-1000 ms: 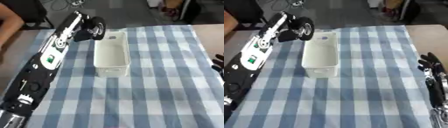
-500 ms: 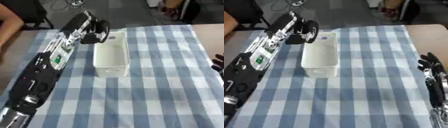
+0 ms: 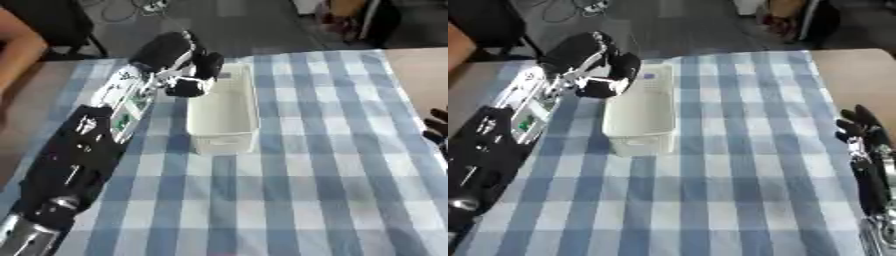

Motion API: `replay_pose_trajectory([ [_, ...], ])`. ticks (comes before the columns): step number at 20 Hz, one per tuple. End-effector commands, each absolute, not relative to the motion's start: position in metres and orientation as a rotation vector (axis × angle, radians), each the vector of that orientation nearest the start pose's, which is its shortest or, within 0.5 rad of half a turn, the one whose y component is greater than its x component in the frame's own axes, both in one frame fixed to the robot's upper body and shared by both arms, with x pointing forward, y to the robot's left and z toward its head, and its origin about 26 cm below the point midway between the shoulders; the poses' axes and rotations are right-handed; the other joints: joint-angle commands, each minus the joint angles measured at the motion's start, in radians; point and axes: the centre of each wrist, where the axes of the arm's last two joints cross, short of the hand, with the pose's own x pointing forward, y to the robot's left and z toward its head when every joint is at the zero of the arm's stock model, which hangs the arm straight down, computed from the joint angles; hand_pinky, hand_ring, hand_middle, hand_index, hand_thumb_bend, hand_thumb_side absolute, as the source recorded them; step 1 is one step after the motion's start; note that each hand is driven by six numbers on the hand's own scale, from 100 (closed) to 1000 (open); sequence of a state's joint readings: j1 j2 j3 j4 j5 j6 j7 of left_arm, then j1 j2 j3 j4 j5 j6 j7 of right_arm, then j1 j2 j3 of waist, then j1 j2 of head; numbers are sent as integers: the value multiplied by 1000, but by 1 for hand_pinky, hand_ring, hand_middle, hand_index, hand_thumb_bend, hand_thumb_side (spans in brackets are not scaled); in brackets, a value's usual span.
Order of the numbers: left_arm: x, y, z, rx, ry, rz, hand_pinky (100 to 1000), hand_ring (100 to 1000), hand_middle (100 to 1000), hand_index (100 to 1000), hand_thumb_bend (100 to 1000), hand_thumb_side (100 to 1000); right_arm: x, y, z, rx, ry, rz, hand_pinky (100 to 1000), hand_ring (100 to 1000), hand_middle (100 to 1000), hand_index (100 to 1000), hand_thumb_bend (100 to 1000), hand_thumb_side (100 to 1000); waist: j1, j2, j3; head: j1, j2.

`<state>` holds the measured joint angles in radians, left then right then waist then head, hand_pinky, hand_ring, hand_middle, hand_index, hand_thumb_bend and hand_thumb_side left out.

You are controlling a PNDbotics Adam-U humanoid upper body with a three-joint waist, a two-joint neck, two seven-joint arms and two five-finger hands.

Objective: Pick up objects on the table and place them in the box.

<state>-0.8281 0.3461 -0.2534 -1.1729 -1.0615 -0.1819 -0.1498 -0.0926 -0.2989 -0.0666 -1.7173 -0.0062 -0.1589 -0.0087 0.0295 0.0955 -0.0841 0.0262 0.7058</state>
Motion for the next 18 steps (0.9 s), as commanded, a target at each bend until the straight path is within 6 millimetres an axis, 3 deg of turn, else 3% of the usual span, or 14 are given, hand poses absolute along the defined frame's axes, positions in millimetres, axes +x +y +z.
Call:
replay_pose_trajectory([
  [1,449,207,184,1081,-1672,-1665,840,670,720,805,308,523,298,-316,83,-256,-1985,248,868,873,863,972,100,707,-1,-15,2,-5,-13],
  [2,448,207,183,1074,-1660,-1692,870,753,790,872,519,648,298,-316,83,-256,-1985,248,868,873,863,972,100,707,-1,-15,2,-6,-13],
  [3,448,207,182,1069,-1650,-1716,870,753,790,872,519,648,298,-316,83,-256,-1985,248,868,873,863,972,100,707,-2,-15,2,-6,-13],
  [4,448,208,181,1063,-1640,-1734,883,774,812,891,646,715,298,-316,83,-256,-1985,248,868,873,863,972,100,706,-2,-15,2,-6,-13],
  [9,449,209,180,1045,-1610,-1772,896,786,819,899,681,735,298,-316,83,-256,-1984,247,868,873,863,972,100,706,-2,-15,3,-7,-13],
  [18,448,210,182,1056,-1609,-1769,899,787,817,898,628,715,298,-316,83,-256,-1985,247,868,873,863,972,100,705,-2,-16,4,-6,-13],
])
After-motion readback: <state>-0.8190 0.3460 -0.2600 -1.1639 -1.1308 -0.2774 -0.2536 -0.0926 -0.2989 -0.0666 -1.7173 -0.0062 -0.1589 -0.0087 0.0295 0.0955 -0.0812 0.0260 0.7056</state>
